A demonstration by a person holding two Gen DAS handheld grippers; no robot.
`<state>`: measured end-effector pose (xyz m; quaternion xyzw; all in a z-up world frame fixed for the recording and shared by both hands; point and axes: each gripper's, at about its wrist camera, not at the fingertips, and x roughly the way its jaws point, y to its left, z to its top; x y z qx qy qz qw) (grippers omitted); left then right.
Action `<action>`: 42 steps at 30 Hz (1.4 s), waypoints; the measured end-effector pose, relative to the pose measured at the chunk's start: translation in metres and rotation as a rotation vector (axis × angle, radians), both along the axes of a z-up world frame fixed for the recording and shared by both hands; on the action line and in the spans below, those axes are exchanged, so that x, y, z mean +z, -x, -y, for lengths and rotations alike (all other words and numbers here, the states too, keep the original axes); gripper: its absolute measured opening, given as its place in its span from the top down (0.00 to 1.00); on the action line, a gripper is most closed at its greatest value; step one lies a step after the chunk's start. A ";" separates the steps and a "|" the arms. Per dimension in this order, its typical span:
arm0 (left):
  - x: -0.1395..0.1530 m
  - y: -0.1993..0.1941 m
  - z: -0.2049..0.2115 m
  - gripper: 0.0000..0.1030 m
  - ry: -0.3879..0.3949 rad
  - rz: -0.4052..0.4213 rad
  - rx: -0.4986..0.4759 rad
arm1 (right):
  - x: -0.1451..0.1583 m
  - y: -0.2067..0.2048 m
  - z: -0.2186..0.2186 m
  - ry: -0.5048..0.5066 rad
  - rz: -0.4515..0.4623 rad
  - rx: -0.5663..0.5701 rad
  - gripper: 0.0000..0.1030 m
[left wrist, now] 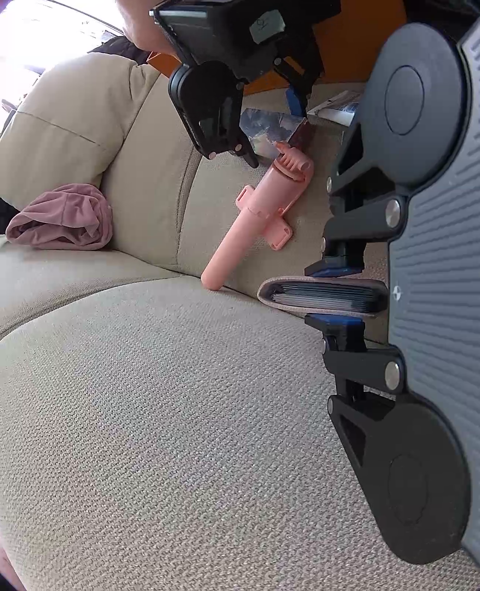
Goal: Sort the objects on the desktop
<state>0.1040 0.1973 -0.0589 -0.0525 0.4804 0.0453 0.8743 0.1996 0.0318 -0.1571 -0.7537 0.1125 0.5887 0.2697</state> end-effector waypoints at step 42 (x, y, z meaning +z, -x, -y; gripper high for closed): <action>0.118 -0.057 0.176 0.82 0.341 0.203 -0.361 | 0.168 -0.035 0.244 -0.595 -0.263 -0.988 0.42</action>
